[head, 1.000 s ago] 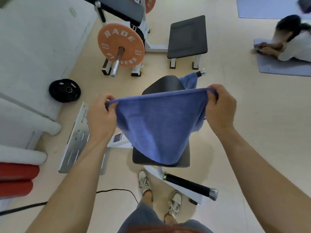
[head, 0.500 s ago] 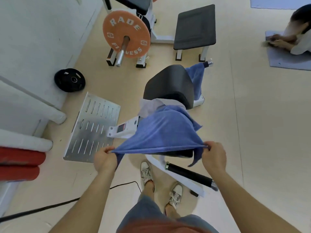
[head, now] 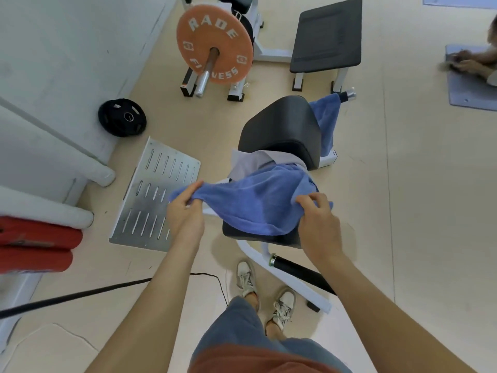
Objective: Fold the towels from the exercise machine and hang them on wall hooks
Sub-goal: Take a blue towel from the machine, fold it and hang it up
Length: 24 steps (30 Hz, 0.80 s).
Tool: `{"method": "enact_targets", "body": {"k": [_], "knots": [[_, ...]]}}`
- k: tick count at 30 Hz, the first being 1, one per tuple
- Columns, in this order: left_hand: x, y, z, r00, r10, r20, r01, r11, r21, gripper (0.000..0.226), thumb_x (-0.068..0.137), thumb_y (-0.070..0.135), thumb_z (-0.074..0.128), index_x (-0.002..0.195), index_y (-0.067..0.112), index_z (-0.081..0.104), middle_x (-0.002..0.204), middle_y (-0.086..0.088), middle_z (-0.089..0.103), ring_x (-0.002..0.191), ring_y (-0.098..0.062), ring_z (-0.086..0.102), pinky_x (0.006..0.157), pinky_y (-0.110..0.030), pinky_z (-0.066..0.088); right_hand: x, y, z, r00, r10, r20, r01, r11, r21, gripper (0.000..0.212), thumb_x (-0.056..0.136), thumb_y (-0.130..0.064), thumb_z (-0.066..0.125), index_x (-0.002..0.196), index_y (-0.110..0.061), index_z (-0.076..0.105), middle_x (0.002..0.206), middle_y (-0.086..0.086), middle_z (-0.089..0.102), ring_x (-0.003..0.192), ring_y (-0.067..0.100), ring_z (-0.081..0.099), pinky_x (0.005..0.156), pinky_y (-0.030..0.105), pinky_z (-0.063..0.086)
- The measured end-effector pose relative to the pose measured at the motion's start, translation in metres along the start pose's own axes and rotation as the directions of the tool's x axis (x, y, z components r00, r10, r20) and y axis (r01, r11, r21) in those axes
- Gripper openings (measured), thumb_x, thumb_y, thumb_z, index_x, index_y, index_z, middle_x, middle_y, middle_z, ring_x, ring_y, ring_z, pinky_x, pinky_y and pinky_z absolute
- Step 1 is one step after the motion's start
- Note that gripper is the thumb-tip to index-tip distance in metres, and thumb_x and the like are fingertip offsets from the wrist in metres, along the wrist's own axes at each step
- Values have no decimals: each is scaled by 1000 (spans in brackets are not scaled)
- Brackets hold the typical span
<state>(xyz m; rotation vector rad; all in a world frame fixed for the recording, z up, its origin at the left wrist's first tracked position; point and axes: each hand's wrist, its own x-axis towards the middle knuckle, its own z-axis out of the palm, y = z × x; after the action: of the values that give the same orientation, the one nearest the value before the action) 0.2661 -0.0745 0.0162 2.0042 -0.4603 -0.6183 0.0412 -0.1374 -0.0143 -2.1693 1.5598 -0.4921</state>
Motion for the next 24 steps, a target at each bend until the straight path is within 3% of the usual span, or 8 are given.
{"method": "enact_targets", "body": {"k": [2, 4, 6, 10, 13, 16, 20, 24], "knots": [[-11, 19, 2, 972, 84, 218, -95, 995, 41, 37, 88, 2, 55, 110, 29, 67, 108, 5, 64, 95, -9, 60, 87, -24, 48, 10, -21, 3, 980, -192, -47, 194, 981, 26, 17, 80, 2, 56, 90, -6, 68, 91, 12, 61, 67, 30, 58, 51, 27, 40], [-23, 32, 11, 846, 125, 518, -163, 986, 28, 45, 79, 4, 61, 106, 40, 65, 97, 12, 67, 89, -5, 63, 80, -20, 49, 21, -45, 2, 937, -342, -67, 347, 934, 85, 18, 83, -7, 51, 85, -6, 69, 79, 9, 61, 66, 25, 57, 55, 26, 44], [-30, 38, 21, 746, 161, 646, -223, 975, 15, 39, 75, 15, 66, 98, 46, 64, 84, 14, 64, 78, -3, 60, 75, -18, 50, 33, -68, -3, 907, -417, -62, 422, 896, 135, 20, 82, -12, 47, 81, -6, 66, 74, 8, 60, 66, 24, 55, 60, 29, 46], [-19, 47, 22, 835, 208, 510, -263, 964, 36, 16, 88, 20, 66, 100, 30, 71, 80, 16, 64, 69, 10, 59, 67, -8, 44, 52, -83, -19, 859, -507, -69, 511, 856, 72, 16, 82, -11, 46, 78, -8, 61, 73, 6, 58, 66, 24, 52, 64, 26, 39], [-14, 53, 20, 820, 314, 478, -414, 902, 119, 17, 92, 23, 61, 101, 18, 74, 95, -4, 70, 81, -10, 64, 77, -25, 51, 61, -89, -32, 825, -564, -43, 565, 823, 55, 20, 84, -14, 45, 84, -10, 65, 76, 5, 61, 69, 25, 53, 68, 31, 42], [-21, 68, 20, 813, 405, 418, -499, 854, 143, 28, 85, 33, 55, 92, 15, 74, 86, -1, 71, 79, -14, 65, 74, -29, 53, 75, -86, -51, 854, -510, 107, 508, 860, 44, 18, 82, -18, 50, 87, -13, 66, 80, 0, 62, 80, 22, 50, 71, 32, 44], [-37, 89, 11, 914, 321, 246, -300, 946, -120, 20, 80, 13, 62, 65, 26, 65, 56, 22, 61, 57, 6, 54, 57, -8, 43, 102, -69, -94, 799, -308, 517, 253, 951, 175, 5, 80, -19, 70, 81, -16, 66, 74, -2, 61, 74, 18, 54, 68, 33, 45], [-74, 104, 13, 958, 168, 232, -117, 968, -220, 32, 86, 4, 59, 65, 27, 67, 51, 18, 58, 50, 2, 51, 51, -12, 41, 108, -46, -153, 731, -300, 613, 115, 939, 323, 8, 83, -21, 72, 81, -18, 66, 72, -4, 61, 68, 6, 56, 65, 19, 44]]}}
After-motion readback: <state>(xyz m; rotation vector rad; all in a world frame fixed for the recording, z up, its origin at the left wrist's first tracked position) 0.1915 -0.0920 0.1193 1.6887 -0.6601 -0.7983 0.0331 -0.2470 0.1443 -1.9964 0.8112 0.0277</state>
